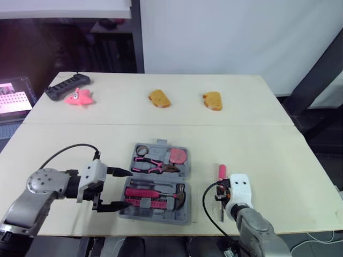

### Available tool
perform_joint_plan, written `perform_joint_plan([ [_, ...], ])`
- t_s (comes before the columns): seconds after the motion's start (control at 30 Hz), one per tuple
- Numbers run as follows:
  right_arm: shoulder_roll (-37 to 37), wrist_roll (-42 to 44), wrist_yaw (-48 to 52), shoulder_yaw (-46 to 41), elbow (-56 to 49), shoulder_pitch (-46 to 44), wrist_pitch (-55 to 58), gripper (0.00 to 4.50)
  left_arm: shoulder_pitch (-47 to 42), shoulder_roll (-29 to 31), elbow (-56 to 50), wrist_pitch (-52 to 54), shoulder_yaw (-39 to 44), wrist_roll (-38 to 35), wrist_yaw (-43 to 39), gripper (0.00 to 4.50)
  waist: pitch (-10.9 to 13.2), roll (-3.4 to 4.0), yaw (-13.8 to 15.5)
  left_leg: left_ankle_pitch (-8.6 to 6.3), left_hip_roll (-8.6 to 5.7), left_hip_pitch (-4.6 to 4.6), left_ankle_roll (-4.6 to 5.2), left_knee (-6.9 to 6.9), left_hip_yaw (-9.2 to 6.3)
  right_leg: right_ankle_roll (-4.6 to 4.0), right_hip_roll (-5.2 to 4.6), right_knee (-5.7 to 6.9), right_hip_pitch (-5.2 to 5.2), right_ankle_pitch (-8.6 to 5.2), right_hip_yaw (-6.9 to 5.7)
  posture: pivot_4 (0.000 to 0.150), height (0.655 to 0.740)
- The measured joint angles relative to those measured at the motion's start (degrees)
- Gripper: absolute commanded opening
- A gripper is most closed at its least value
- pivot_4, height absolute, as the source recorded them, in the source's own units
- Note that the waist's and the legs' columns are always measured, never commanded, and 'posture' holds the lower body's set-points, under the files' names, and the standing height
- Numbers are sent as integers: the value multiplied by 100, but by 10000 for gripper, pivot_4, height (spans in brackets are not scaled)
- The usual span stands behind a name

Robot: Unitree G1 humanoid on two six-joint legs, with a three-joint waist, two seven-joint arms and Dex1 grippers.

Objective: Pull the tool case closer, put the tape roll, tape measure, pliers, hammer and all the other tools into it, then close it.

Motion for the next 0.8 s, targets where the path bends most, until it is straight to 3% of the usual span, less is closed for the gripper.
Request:
perform_joint_plan([
  [0.23,-479,1,127,161,-263,-118,227,3868,0,-1,0,35,9,0,114,45000,6,10,-1,0,0,-7,0,3,0,1,0,-1,-5,0,0,1500,7400],
  [0.4,-2166,427,1293,2,-1369,-1049,618,3868,-4,79,160,30,180,-1,168,45000,59,78,-26,1,0,1,3,3,4,4,10,13,-11,3,11,1500,7400],
  [0.53,-3402,1945,3036,117,-2177,-2596,1301,3868,-47,184,410,9,294,1,140,45000,72,97,-14,1,4,0,5,-5,-11,21,18,20,-16,10,4,1500,7400],
  [0.63,-3923,2960,4064,1025,-2318,-3635,1864,3868,-25,234,441,11,378,-18,76,45000,74,93,22,-1,2,-14,7,2,-15,27,7,12,-13,8,-7,1500,7400],
  [0.8,-3787,2976,4258,2901,-1073,-5216,2196,3868,289,528,364,8,565,-114,-274,45000,79,89,-25,-1,-2,-19,8,2,-6,25,0,9,-26,8,-6,1500,7400],
])
